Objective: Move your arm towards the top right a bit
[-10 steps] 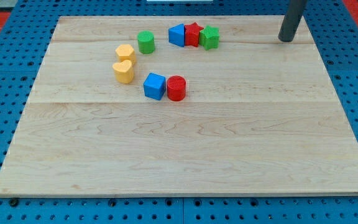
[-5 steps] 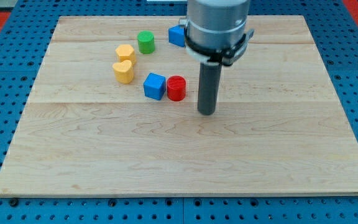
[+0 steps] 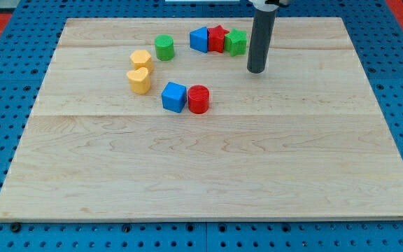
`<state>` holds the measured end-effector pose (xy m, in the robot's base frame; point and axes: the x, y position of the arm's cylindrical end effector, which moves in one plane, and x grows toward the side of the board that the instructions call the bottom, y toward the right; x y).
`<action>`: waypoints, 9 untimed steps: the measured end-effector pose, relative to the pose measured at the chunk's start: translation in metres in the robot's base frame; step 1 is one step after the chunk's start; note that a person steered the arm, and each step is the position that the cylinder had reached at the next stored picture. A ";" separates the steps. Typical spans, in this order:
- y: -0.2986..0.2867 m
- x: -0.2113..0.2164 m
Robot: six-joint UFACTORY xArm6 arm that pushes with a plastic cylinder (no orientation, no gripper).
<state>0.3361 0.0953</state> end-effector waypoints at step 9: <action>0.023 -0.016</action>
<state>0.3200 0.1187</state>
